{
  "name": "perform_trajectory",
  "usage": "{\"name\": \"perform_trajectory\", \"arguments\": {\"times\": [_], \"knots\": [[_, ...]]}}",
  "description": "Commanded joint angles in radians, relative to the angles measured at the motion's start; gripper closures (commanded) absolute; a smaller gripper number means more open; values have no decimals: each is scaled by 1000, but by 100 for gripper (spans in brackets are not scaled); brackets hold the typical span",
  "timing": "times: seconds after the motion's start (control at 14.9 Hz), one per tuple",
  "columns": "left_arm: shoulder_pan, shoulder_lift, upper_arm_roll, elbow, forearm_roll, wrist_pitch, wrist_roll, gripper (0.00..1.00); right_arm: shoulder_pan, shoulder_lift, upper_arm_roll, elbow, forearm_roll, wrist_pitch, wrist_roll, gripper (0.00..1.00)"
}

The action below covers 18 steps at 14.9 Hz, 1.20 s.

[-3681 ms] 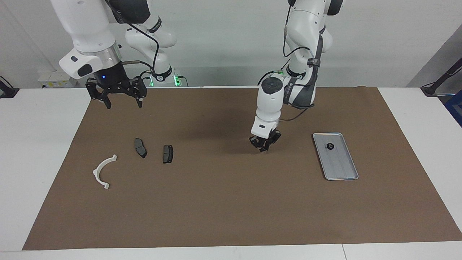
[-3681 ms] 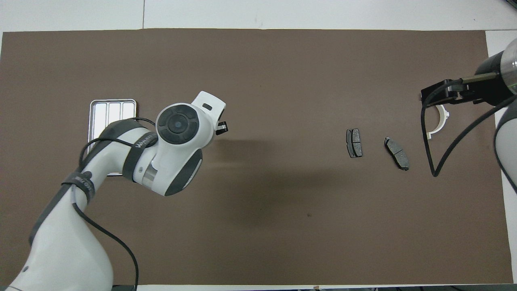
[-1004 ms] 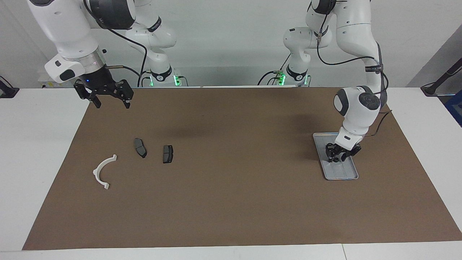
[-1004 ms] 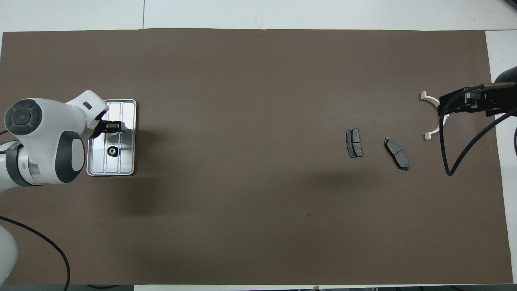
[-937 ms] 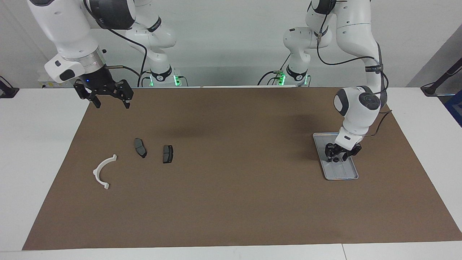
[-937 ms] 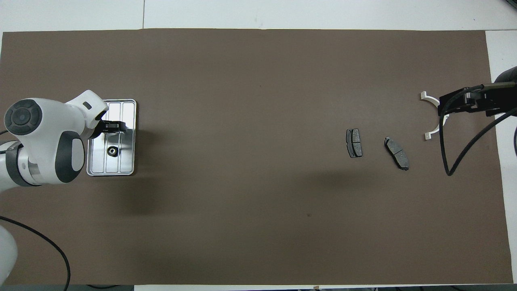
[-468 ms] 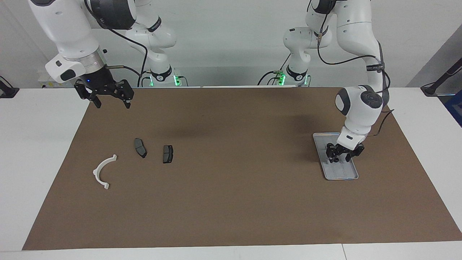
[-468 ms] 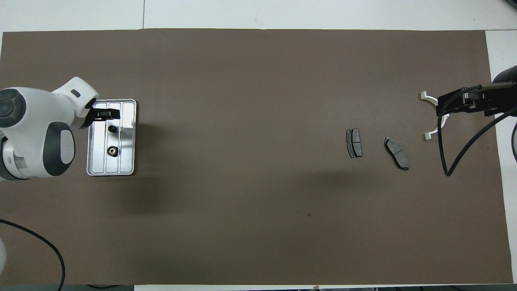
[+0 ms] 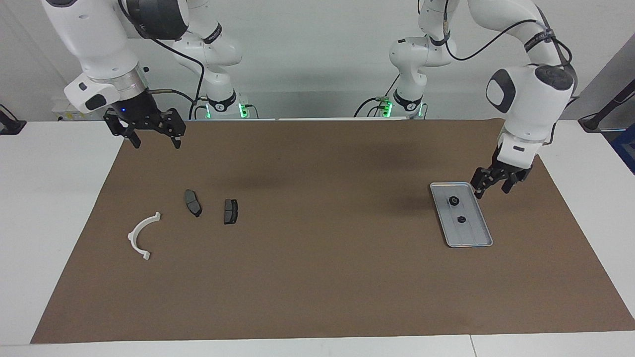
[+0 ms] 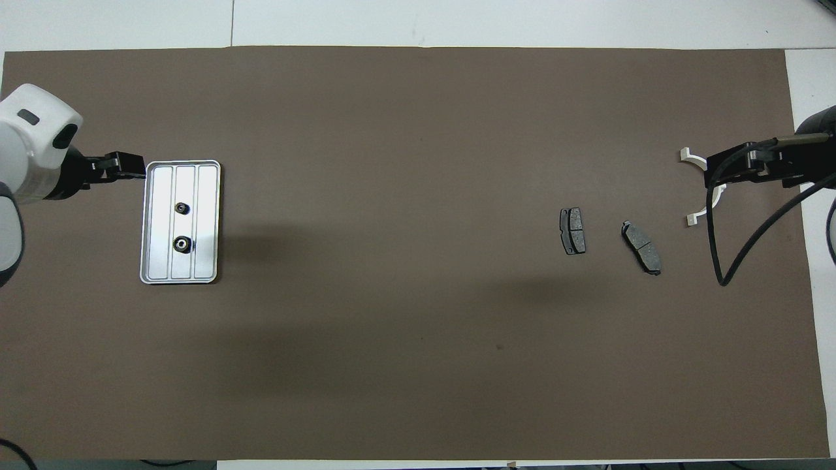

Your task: Pick bearing gear from pile to tray

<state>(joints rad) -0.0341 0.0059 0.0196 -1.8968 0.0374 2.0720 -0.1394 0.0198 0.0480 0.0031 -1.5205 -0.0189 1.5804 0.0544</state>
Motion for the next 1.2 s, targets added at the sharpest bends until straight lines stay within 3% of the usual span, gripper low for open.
{"name": "perform_trajectory", "arguments": {"times": [0.0, 0.27, 0.6, 1.14], "knots": [[-13, -88, 3, -2, -11, -146, -12, 13, -3, -16, 0, -12, 0, -2, -19, 0], [-33, -98, -15, 60, -30, -326, -11, 0, -8, -16, 0, -14, 0, -2, -21, 0], [-32, -86, -15, 169, -39, -475, 0, 0, -4, -16, 0, -17, 0, -2, -21, 0], [-26, -136, -12, 182, -39, -509, 3, 0, -4, -17, 0, -17, 4, -3, -22, 0]]}}
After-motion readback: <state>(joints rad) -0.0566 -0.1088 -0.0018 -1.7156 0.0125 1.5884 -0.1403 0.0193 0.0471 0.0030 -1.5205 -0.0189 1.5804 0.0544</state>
